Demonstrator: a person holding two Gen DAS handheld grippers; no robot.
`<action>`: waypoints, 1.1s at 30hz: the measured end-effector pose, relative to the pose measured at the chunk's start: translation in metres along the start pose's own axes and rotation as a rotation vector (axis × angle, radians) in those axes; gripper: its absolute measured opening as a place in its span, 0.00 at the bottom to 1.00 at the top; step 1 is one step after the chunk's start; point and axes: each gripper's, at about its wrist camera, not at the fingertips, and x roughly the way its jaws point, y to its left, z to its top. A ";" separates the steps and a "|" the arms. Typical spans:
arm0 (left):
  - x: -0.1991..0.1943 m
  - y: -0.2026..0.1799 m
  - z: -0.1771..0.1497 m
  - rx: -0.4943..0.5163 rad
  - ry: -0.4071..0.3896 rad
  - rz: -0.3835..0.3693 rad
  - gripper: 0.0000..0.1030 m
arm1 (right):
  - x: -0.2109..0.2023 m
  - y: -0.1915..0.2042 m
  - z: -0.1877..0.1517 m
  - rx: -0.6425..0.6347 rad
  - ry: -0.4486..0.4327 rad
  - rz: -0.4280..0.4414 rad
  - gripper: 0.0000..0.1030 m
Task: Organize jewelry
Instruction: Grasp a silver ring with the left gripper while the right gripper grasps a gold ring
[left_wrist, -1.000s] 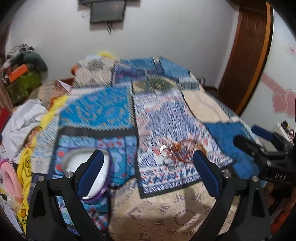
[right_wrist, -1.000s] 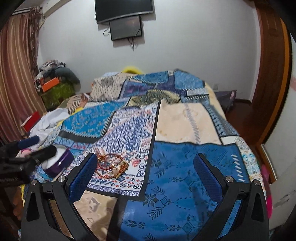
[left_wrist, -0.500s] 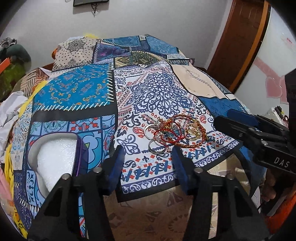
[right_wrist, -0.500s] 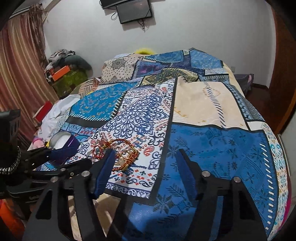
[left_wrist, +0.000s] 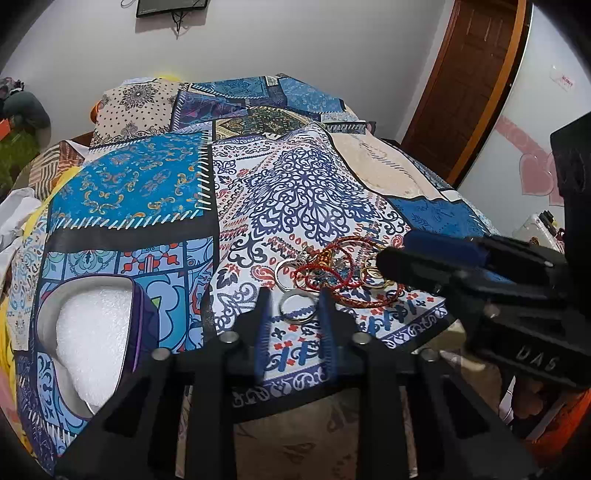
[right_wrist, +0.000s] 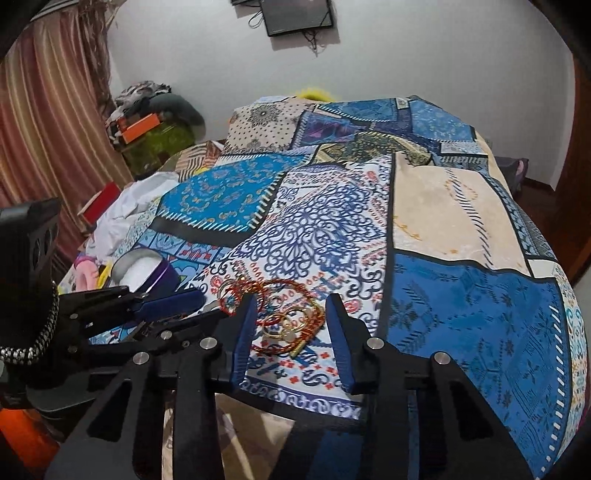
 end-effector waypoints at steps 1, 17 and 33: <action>0.000 0.000 0.000 -0.001 -0.001 -0.004 0.21 | 0.002 0.001 -0.001 -0.003 0.008 0.002 0.29; -0.022 0.006 -0.008 0.006 -0.029 0.010 0.21 | 0.005 0.012 0.000 -0.064 0.038 -0.011 0.28; -0.033 0.017 -0.011 -0.026 -0.053 0.016 0.21 | 0.015 0.026 -0.009 -0.204 0.101 -0.125 0.12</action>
